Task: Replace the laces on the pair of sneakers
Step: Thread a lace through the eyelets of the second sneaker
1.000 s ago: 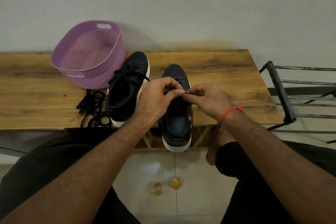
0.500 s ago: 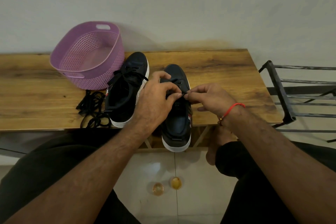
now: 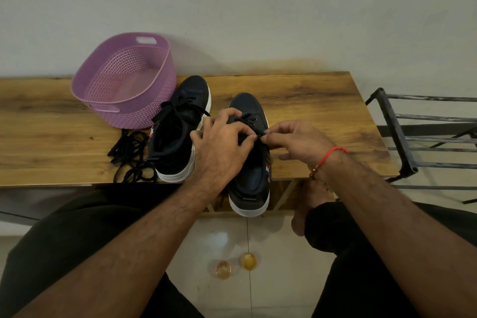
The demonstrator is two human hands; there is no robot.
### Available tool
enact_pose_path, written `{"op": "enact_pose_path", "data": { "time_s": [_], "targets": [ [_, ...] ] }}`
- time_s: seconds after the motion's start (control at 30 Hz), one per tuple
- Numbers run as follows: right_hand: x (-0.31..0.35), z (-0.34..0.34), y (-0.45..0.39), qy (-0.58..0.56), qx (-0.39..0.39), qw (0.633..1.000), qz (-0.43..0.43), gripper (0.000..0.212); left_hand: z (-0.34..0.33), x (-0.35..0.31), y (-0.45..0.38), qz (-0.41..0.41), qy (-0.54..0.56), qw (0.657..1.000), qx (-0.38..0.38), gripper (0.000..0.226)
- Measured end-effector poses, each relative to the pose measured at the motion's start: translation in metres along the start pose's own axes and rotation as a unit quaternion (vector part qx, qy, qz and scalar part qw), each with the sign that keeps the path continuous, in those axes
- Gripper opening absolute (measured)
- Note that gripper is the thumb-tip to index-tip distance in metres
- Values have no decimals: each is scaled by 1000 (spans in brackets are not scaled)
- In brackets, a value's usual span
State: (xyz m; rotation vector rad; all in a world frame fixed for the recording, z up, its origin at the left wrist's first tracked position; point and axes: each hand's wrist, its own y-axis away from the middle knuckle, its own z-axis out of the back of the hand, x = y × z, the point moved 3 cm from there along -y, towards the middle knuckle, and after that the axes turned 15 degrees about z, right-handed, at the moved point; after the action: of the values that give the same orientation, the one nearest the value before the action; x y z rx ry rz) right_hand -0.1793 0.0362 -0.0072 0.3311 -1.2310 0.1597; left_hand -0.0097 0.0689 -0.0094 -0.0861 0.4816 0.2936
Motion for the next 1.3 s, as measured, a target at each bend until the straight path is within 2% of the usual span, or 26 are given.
{"op": "enact_pose_path", "data": {
  "time_s": [0.07, 0.17, 0.4, 0.47, 0.53, 0.6, 0.63, 0.7, 0.8, 0.87, 0.93, 1.0, 1.13, 1.17, 1.2, 1.3],
  "targets": [
    [0, 0, 0, -5, -2, 1000, 0, 4, -2, -1, 0, 0, 7, 1000, 9, 13],
    [-2, 1, 1, -46, -17, 999, -10, 12, -2, -1, -2, 34, 75, 996, 44, 6],
    [-7, -11, -2, -72, -23, 996, -43, 7, 0, 2, -3, 43, 106, 992, 45, 18],
    [-5, 2, -3, -58, -29, 997, -48, 8, 2, 3, -5, 44, 103, 992, 53, 33],
    [-5, 31, -5, 76, -87, 993, -32, 12, 5, 6, -7, 46, 70, 993, 79, 53],
    [-5, 60, -4, 295, -146, 944, -28, 16, 7, 10, -10, 54, 42, 992, 104, 67],
    [-6, 68, -3, 373, -151, 915, -36, 18, 8, 11, -10, 60, 40, 991, 109, 71],
    [-8, 64, -3, 442, -118, 889, -21, 21, 10, 13, -11, 65, 45, 991, 109, 76],
    [-1, 26, -4, 439, 27, 889, 129, 29, 11, 14, -10, 66, 46, 991, 106, 82],
    [4, 2, -4, 407, 86, 890, 185, 15, 11, 14, -10, 69, 43, 991, 104, 85],
    [7, -7, -4, 404, 87, 888, 204, 3, 11, 15, -10, 72, 41, 991, 105, 85],
    [2, 1, -5, 448, 83, 873, 175, 8, 12, 15, -10, 72, 42, 990, 110, 84],
    [-18, 43, -4, 579, 128, 803, -60, 21, 14, 16, -10, 71, 36, 990, 119, 83],
    [-22, 49, -3, 574, 131, 804, -83, 22, 14, 16, -10, 71, 36, 989, 121, 82],
    [-23, 51, -2, 555, 121, 820, -70, 24, 14, 16, -10, 71, 36, 989, 124, 82],
    [-8, 26, -5, 437, 90, 889, 100, 31, 14, 16, -9, 74, 34, 989, 124, 83]
  ]
}}
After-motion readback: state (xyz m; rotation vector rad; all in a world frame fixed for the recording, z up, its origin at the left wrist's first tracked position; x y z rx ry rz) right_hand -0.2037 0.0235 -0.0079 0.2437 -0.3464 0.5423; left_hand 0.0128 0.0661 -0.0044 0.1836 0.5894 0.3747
